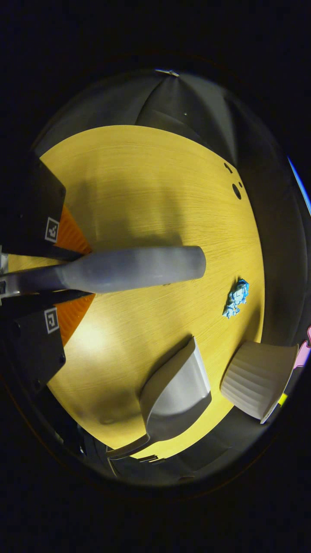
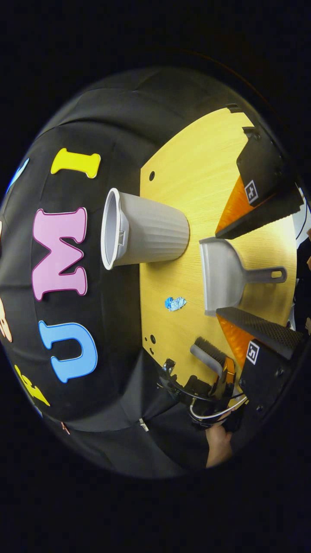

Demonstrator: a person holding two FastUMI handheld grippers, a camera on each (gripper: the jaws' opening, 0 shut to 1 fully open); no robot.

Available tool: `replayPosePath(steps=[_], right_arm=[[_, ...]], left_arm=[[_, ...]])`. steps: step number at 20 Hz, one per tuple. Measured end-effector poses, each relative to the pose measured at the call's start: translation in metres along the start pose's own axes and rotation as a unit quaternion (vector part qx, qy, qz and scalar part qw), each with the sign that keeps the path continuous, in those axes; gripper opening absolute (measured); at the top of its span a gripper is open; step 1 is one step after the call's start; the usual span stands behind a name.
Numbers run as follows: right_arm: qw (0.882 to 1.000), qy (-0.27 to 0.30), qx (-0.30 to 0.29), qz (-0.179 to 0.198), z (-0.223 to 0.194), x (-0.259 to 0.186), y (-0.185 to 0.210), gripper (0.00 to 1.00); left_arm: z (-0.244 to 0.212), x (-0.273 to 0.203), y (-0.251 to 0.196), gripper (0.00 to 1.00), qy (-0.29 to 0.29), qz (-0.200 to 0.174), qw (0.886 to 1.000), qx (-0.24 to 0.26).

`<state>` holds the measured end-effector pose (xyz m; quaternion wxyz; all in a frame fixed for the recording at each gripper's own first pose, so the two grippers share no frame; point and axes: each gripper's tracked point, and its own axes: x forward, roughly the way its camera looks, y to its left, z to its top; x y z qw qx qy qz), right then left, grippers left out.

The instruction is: Pick up the small broom and dustpan from the desktop, sweep the trash into the dustpan with the broom, and then empty the trash into the garbage bin.

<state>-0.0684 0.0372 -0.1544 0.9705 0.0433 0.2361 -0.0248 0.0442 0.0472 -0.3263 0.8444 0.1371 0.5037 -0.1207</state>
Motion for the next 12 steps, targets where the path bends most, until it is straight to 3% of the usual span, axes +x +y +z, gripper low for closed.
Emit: replayPosePath(steps=[3, 12], right_arm=[[1.0, 0.027, 0.007, 0.013, -0.012, 0.008, 0.006, 0.99], [0.991, 0.122, 0.044, 0.027, -0.057, 0.034, 0.001, 0.99]], left_arm=[[0.0, 0.0, -0.001, 0.3, 0.007, 0.003, 1.0, 0.0], [0.011, -0.024, 0.014, 0.25, -0.046, 0.012, 0.999, -0.021]])
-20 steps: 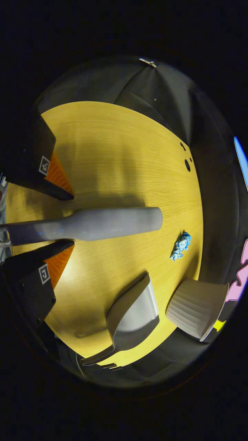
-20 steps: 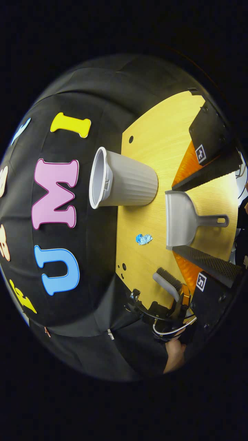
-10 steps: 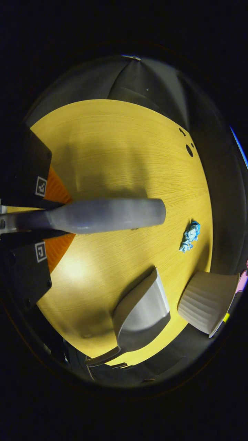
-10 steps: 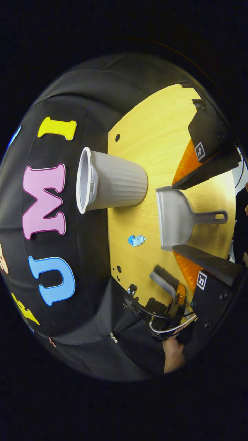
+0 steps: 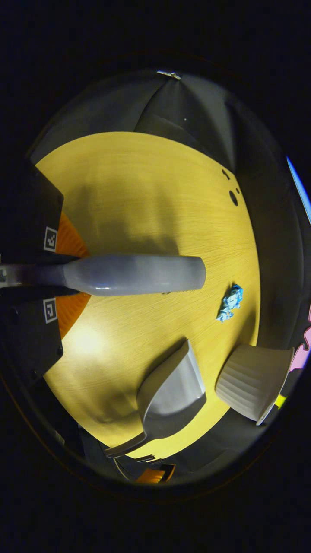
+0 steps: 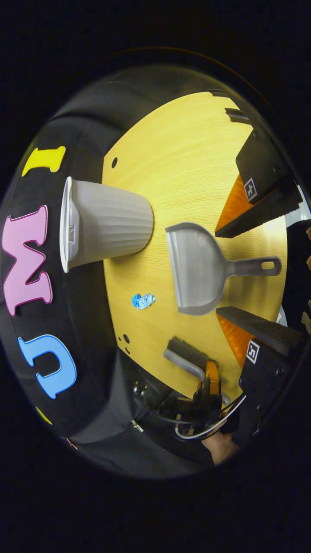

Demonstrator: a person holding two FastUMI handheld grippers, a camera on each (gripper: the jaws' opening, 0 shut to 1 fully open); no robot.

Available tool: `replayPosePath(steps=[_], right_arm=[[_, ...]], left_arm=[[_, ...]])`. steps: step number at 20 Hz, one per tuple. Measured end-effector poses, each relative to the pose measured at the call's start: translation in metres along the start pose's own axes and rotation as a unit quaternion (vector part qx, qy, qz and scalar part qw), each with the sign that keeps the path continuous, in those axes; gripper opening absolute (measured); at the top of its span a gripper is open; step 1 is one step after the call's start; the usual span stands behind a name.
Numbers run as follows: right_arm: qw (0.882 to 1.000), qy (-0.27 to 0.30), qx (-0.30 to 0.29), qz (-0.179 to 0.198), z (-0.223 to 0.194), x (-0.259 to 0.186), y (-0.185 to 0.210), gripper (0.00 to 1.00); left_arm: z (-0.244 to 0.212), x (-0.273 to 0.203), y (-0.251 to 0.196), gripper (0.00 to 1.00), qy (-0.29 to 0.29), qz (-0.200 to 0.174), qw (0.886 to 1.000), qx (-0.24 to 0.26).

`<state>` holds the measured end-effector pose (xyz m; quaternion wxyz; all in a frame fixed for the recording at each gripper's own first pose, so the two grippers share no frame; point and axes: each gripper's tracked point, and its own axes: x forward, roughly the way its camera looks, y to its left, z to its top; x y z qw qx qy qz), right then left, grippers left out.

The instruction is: Pick up the small broom and dustpan from the desktop, sweep the trash into the dustpan with the broom, and then empty the trash into the garbage bin.

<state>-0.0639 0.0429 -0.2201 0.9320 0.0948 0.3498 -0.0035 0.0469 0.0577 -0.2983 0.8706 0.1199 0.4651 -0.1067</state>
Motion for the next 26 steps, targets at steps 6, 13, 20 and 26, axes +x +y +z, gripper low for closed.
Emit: replayPosePath(steps=[6, 13, 20, 26], right_arm=[[0.999, 0.052, 0.004, 0.0, -0.022, 0.026, -0.002, 1.0], [0.995, 0.093, 0.005, -0.017, -0.051, 0.057, -0.007, 0.99], [0.993, 0.117, -0.016, -0.032, -0.068, 0.086, -0.014, 0.99], [0.99, 0.136, -0.014, -0.03, -0.077, 0.1, -0.013, 0.93]], left_arm=[[0.017, -0.048, -0.002, 0.24, -0.047, -0.015, 0.998, -0.039], [0.009, -0.09, 0.014, 0.24, -0.068, 0.018, 0.997, -0.028], [-0.025, -0.102, 0.01, 0.24, -0.054, 0.024, 0.995, -0.08], [-0.038, -0.1, 0.001, 0.25, -0.037, 0.02, 0.993, -0.111]])
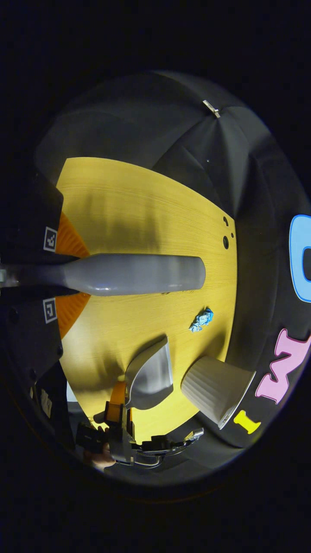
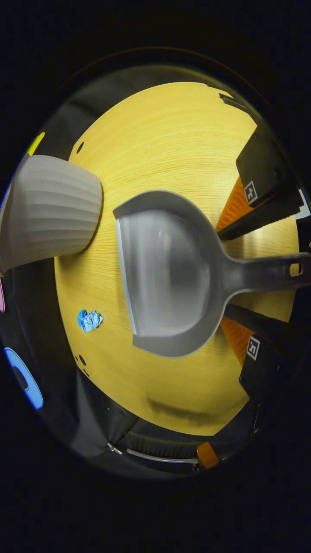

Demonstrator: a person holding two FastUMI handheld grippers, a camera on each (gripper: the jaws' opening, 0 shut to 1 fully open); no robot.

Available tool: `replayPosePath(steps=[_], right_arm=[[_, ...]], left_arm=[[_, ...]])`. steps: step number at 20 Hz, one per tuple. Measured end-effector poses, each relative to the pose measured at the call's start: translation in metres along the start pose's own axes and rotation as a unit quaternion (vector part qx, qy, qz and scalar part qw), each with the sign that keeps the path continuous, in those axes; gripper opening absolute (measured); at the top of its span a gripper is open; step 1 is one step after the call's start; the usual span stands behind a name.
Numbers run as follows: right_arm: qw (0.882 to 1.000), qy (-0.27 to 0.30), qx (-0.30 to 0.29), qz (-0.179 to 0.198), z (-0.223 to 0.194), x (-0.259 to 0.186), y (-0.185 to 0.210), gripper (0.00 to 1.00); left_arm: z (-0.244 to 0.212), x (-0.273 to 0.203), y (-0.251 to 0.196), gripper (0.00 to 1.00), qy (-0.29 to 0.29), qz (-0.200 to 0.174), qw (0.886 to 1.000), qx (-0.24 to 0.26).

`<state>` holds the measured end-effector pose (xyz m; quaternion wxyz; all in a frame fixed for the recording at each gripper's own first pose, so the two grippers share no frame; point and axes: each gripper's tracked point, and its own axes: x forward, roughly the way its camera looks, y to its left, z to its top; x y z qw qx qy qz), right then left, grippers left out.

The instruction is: Pick up the small broom and dustpan from the desktop, sweep the trash into the dustpan with the broom, and then empty the trash into the garbage bin.

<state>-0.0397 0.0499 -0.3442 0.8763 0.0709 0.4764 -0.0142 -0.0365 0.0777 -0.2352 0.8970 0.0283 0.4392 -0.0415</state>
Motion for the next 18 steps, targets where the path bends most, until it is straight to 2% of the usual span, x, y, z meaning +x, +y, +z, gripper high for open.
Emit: replayPosePath(steps=[5, 6, 7, 8, 11, 14, 15, 16, 18], right_arm=[[1.0, 0.002, -0.017, 0.0, 0.0, 0.003, 0.0, 0.81], [1.0, 0.001, -0.021, 0.001, 0.0, 0.002, -0.001, 0.66], [1.0, 0.009, -0.024, 0.0, -0.005, -0.001, -0.003, 0.57], [1.0, 0.014, -0.021, 0.004, 0.001, -0.001, -0.003, 0.4], [0.999, 0.026, -0.019, 0.019, -0.002, 0.0, -0.002, 0.39], [0.998, 0.023, -0.048, 0.025, 0.003, 0.0, -0.009, 0.38], [0.998, 0.021, -0.052, 0.028, 0.007, -0.001, -0.012, 0.45], [0.998, 0.022, -0.056, 0.03, 0.009, -0.002, -0.015, 0.37], [0.997, 0.026, -0.061, 0.034, 0.011, -0.007, -0.026, 0.37]], left_arm=[[0.005, 0.0, -0.009, 0.25, -0.002, 0.0, 1.0, 0.0], [0.005, 0.0, -0.011, 0.25, -0.002, 0.001, 1.0, 0.0], [0.006, 0.001, -0.013, 0.24, -0.001, 0.001, 1.0, 0.0], [0.007, 0.002, -0.015, 0.25, 0.0, 0.0, 1.0, -0.001], [0.008, 0.009, -0.02, 0.25, 0.004, 0.0, 1.0, -0.004], [0.017, 0.018, -0.023, 0.24, 0.004, 0.001, 1.0, -0.012], [0.022, 0.023, -0.024, 0.25, 0.003, 0.002, 1.0, -0.016], [0.027, 0.029, -0.026, 0.25, -0.001, 0.003, 1.0, -0.021], [0.036, 0.042, -0.03, 0.24, -0.003, 0.002, 1.0, -0.03]])
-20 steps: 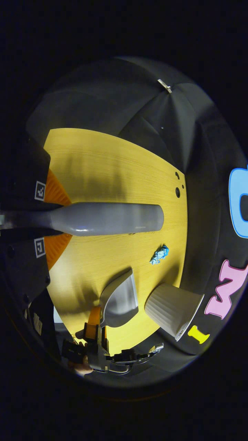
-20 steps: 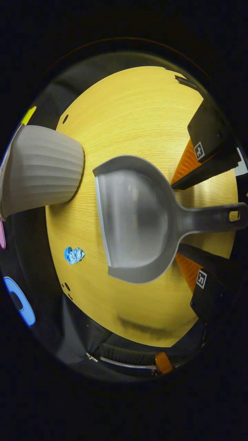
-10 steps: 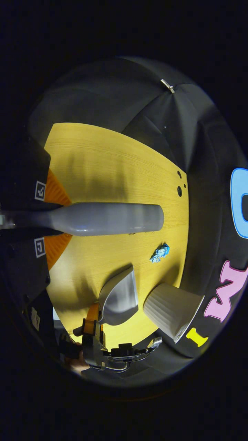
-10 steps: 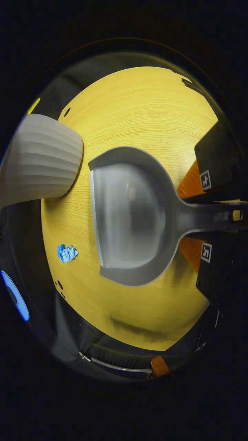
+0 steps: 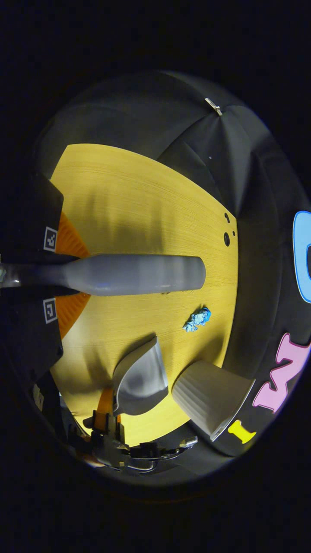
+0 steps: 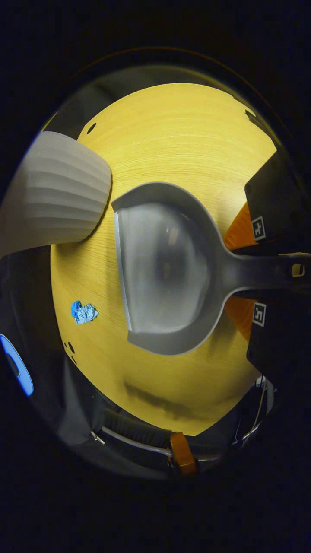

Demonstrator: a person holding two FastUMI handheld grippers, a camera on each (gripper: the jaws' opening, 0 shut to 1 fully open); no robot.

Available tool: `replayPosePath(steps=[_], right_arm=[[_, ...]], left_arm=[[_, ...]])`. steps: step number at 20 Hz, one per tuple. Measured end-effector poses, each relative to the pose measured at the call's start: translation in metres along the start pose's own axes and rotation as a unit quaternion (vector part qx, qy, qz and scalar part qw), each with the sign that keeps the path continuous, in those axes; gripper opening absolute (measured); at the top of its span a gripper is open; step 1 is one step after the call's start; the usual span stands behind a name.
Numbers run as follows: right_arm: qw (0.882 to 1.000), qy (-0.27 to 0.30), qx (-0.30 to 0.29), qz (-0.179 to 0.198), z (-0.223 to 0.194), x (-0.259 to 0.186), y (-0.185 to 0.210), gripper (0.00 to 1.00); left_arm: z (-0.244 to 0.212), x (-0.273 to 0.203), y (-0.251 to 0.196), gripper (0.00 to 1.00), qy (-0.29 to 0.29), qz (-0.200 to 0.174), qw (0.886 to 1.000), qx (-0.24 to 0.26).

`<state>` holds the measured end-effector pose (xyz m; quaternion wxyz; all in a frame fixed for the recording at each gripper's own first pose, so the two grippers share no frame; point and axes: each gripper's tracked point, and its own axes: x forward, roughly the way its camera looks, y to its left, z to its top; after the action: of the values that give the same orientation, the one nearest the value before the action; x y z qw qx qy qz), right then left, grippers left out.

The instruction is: Pick up the small broom and dustpan from the desktop, sweep the trash into the dustpan with the broom, and then empty the trash into the garbage bin.

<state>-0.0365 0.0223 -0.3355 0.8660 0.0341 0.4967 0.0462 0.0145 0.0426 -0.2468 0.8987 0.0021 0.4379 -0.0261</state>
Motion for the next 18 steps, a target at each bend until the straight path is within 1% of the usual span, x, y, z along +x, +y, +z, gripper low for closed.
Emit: replayPosePath(steps=[3, 4, 5, 6, 8, 12, 13, 14, 15, 16, 17, 18], right_arm=[[1.0, -0.001, -0.01, 0.0, 0.001, -0.008, -0.018, 0.36], [1.0, -0.002, -0.017, -0.004, 0.002, -0.01, -0.026, 0.36], [1.0, -0.005, -0.025, -0.006, 0.002, -0.014, -0.033, 0.36], [0.999, -0.007, -0.032, -0.007, 0.003, -0.017, -0.038, 0.36], [0.999, -0.009, -0.045, -0.007, 0.005, -0.022, -0.045, 0.36], [0.997, -0.015, -0.075, 0.004, 0.006, -0.032, -0.045, 0.36], [0.996, -0.019, -0.082, 0.006, 0.006, -0.033, -0.044, 0.36], [0.996, -0.02, -0.09, 0.007, 0.006, -0.034, -0.042, 0.36], [0.995, -0.019, -0.098, 0.01, 0.003, -0.032, -0.04, 0.37], [0.995, -0.016, -0.103, 0.014, 0.002, -0.031, -0.038, 0.36], [0.994, -0.011, -0.105, 0.018, 0.0, -0.03, -0.035, 0.36], [0.994, -0.008, -0.103, 0.023, -0.001, -0.03, -0.032, 0.36]], left_arm=[[0.018, 0.018, 0.0, 0.25, 0.001, 0.003, 1.0, 0.0], [0.024, 0.027, -0.003, 0.25, 0.003, 0.0, 1.0, 0.007], [0.032, 0.035, -0.002, 0.28, 0.004, 0.003, 1.0, 0.016], [0.041, 0.044, -0.001, 0.25, 0.005, 0.005, 1.0, 0.029], [0.06, 0.064, 0.002, 0.25, 0.008, 0.01, 0.999, 0.05], [0.101, 0.103, 0.017, 0.25, 0.001, 0.036, 0.995, 0.09], [0.109, 0.113, 0.019, 0.29, 0.004, 0.038, 0.994, 0.103], [0.116, 0.123, 0.02, 0.25, 0.008, 0.04, 0.992, 0.119], [0.126, 0.132, 0.022, 0.25, 0.011, 0.045, 0.99, 0.136], [0.136, 0.142, 0.026, 0.29, 0.012, 0.056, 0.987, 0.151], [0.145, 0.15, 0.03, 0.25, 0.015, 0.067, 0.984, 0.162], [0.153, 0.159, 0.029, 0.25, 0.019, 0.067, 0.983, 0.171]])
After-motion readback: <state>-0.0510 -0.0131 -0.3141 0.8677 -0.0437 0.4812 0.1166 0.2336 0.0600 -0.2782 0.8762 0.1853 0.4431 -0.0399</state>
